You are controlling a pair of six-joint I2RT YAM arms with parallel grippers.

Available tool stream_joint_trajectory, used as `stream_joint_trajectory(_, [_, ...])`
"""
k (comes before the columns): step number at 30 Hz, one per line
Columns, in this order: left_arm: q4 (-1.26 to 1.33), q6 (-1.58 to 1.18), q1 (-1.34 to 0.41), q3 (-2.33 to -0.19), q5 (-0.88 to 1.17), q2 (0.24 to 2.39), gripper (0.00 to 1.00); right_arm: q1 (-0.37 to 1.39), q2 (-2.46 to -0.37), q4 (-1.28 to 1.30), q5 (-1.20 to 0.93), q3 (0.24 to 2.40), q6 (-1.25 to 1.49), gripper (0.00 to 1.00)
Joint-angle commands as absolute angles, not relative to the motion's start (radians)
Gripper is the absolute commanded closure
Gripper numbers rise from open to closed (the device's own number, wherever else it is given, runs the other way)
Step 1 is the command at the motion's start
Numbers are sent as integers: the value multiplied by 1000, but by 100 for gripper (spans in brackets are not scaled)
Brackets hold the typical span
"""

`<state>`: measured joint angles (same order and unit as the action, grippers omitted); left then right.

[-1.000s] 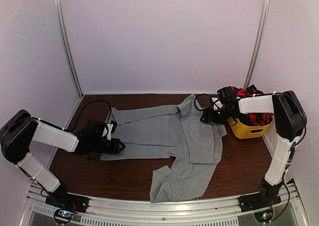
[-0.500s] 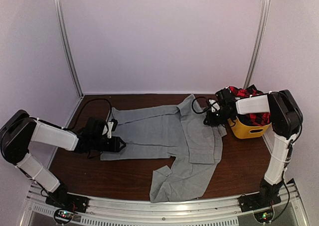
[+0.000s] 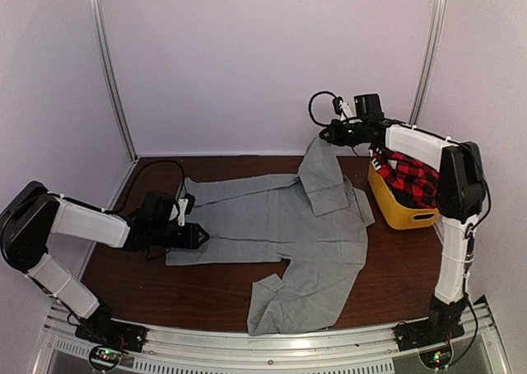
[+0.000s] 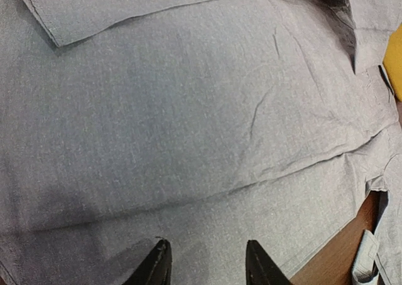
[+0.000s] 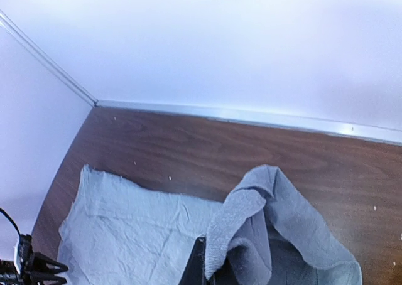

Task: Fold and stack the long sleeve shirts
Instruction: Adjust the sleeve at the center of the board.

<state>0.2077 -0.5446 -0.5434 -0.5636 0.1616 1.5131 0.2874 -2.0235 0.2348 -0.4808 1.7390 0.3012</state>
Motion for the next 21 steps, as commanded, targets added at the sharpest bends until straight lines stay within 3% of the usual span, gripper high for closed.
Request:
stream_joint_trajectory(1, [221,-532,-545,-587,167,1508,58,253,-2165,151,-534,1891,416,100])
stream_joint_trajectory(8, [221,-531,-545,-593,168,1521,58,210,-2326,-63,-599,2026,572,99])
stream_joint_trajectory(11, [225,-531,-545,-599,171,1532,58,199,-2389,-83,-597,2080,603,93])
stream_joint_trajectory(14, [225,-531,-545,-604,174,1537,58,192,-2423,-54,-575,2117,602,78])
stream_joint_trajectory(18, [226,-531,-545,-610,177,1533,55,189,-2413,35,-501,2121,550,44])
stream_joint_trajectory(21, [225,-527,-545,-612,179,1521,51,187,-2370,143,-409,2107,473,29])
